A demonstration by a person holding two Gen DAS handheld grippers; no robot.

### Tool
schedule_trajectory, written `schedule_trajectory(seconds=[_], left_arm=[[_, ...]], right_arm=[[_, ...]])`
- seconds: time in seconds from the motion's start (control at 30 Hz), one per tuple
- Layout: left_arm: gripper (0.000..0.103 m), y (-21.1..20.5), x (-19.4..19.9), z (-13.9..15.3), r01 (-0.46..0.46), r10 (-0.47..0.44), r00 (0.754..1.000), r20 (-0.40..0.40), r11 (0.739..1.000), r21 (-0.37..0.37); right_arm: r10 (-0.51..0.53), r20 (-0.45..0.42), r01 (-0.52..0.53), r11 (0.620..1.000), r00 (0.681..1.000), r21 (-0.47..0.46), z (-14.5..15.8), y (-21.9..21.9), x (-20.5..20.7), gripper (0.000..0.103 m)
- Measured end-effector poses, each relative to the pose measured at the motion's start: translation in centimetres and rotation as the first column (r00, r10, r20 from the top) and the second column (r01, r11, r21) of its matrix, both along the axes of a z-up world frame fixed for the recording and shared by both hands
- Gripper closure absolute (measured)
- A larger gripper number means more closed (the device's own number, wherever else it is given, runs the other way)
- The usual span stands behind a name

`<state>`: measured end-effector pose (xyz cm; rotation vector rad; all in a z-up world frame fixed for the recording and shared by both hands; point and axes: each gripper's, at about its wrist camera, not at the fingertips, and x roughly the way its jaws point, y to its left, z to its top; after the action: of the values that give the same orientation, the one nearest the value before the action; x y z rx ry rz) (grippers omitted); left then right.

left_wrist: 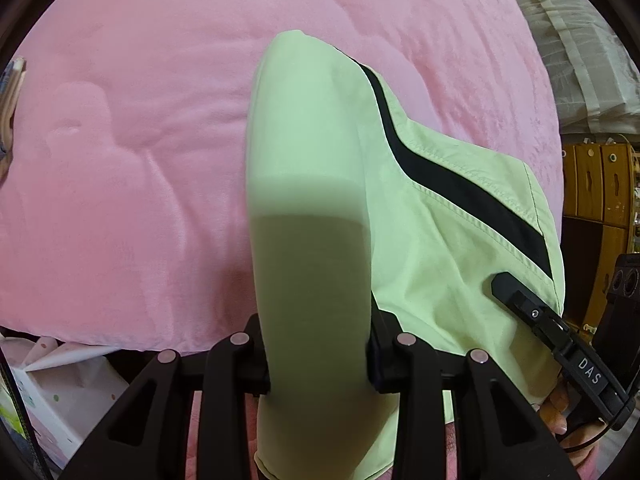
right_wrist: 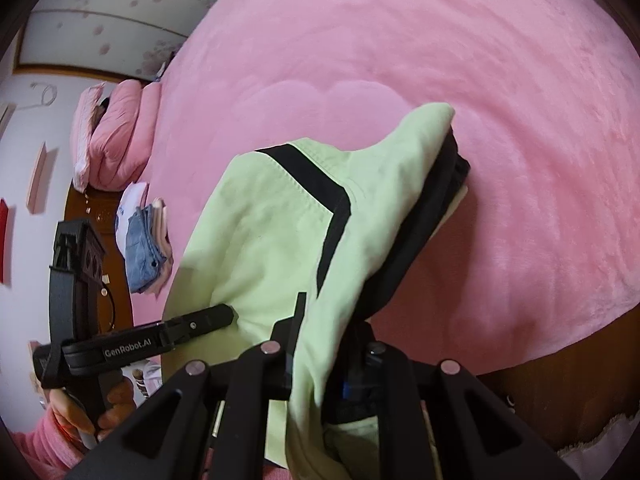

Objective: Fold large clothes
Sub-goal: 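Grasp the folded bundle edge with both grippers and lift it, then carry the bundle with both grippers and place it on the clothes stack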

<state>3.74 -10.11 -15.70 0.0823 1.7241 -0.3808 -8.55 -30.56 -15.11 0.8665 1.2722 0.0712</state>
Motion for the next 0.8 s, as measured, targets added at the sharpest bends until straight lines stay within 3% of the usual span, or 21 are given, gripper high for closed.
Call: schedule_trajectory(seconds=[0.23, 0.4, 0.47, 0.67, 0.73, 0.8], left_arm=[[0.072, 7.1, 1.8, 4.5, 0.045, -0.044, 0.998, 0.046, 0.999, -0.027], [0.072, 16.0, 4.5, 7.2, 0.047, -0.046, 0.996, 0.077, 0.999, -0.009], [0.072, 19.7, 5.5, 7.8, 0.043, -0.043, 0.995, 0.092, 0.999, 0.002], [0.072, 32.4, 9.2, 9.4, -0.089, 0.083, 0.992, 0.097, 0.995, 0.051], [0.072, 36.5, 10.5, 9.9, -0.153, 0.145, 0.984, 0.101, 0.986, 0.069], [0.072, 41.0, 12.2, 10.6, -0.216, 0.207, 0.972, 0.108, 0.972, 0.087]], right_arm=[[0.024, 0.055, -0.022, 0.999, 0.998, -0.029, 2.9, 6.4, 2.1, 0.092], [-0.012, 0.065, 0.009, 0.999, 0.998, 0.048, 3.7, 14.2, 4.4, 0.092], [0.02, 0.073, -0.023, 0.999, 0.997, 0.042, 4.1, 17.8, 5.6, 0.092], [0.227, 0.11, -0.233, 0.971, 0.968, 0.047, 5.7, 30.7, 12.0, 0.092], [0.31, 0.118, -0.32, 0.944, 0.943, 0.076, 6.1, 34.7, 15.1, 0.092], [0.412, 0.145, -0.424, 0.903, 0.9, 0.065, 6.8, 39.3, 18.6, 0.092]])
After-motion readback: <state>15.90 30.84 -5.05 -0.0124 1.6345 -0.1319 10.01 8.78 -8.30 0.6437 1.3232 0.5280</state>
